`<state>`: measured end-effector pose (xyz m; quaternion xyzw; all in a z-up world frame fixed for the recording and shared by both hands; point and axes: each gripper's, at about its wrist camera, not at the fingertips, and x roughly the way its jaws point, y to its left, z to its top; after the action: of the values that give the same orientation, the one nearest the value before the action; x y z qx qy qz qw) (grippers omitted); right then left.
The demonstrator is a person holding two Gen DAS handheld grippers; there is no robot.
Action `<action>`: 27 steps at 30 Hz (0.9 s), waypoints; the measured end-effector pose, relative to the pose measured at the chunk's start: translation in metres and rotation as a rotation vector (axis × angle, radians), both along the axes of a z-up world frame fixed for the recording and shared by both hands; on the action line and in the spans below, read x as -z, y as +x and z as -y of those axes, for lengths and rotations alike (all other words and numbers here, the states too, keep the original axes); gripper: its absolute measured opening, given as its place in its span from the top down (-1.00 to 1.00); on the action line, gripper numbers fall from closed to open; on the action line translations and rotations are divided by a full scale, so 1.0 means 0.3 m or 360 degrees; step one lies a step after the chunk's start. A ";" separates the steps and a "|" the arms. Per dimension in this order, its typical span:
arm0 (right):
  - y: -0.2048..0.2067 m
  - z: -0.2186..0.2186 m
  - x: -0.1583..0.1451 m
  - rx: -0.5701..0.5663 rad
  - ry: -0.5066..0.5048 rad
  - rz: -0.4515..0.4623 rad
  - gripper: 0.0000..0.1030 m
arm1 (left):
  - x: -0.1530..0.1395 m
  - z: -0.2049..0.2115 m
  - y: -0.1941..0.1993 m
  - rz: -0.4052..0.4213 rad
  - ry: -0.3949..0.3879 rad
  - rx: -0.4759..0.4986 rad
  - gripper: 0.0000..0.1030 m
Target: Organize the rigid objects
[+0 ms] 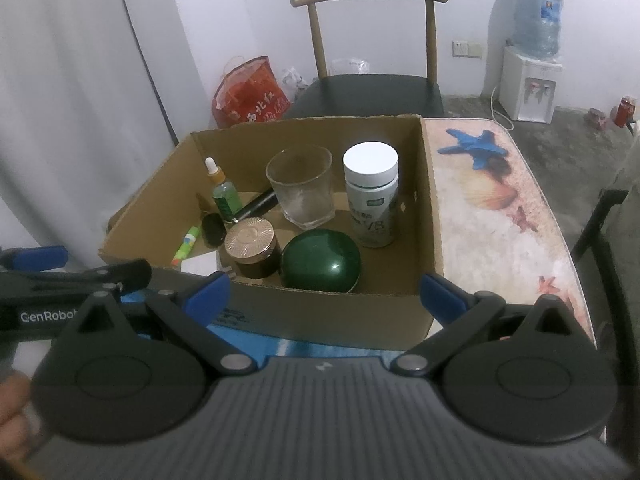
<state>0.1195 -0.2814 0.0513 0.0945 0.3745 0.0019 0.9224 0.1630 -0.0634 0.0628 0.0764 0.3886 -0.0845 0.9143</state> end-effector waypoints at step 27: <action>0.001 0.001 -0.010 -0.0003 0.0021 -0.0009 -0.98 | -0.015 0.006 0.000 0.0021 0.0008 -0.0004 -0.98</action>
<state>0.1197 -0.2817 0.0543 0.1002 0.3771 0.0050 0.9207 0.1629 -0.0651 0.0672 0.0787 0.3829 -0.0820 0.9168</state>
